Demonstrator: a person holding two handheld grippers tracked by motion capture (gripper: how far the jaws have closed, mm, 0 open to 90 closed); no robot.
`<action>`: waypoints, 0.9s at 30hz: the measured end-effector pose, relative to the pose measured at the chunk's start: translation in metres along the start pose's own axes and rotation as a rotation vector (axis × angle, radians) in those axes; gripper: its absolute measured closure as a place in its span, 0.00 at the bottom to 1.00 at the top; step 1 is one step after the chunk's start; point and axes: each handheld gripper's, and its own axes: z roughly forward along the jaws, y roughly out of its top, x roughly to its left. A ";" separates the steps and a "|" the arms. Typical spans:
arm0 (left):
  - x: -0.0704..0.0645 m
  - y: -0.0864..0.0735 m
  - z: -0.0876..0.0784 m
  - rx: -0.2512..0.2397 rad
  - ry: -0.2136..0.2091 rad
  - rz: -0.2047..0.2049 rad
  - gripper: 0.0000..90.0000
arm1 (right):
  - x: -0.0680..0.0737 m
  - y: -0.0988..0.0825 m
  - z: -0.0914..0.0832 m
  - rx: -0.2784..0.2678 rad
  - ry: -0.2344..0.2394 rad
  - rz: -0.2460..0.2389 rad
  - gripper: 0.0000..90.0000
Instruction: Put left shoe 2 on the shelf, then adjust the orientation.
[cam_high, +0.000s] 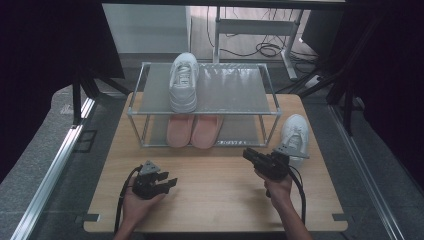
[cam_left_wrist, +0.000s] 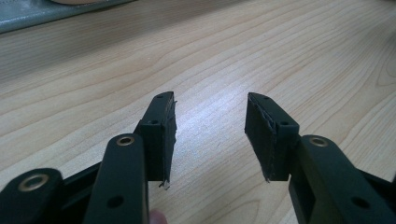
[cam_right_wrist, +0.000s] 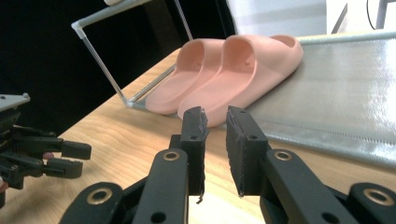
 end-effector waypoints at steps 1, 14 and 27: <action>0.000 0.000 0.000 0.000 0.001 0.000 0.60 | 0.000 -0.001 0.000 0.001 -0.003 0.000 0.85; 0.000 0.000 0.001 0.000 -0.002 0.003 0.60 | -0.004 -0.007 -0.007 0.017 -0.050 -0.011 0.84; -0.001 0.001 0.002 0.002 -0.001 0.005 0.60 | -0.017 -0.015 -0.025 0.049 -0.177 -0.045 0.88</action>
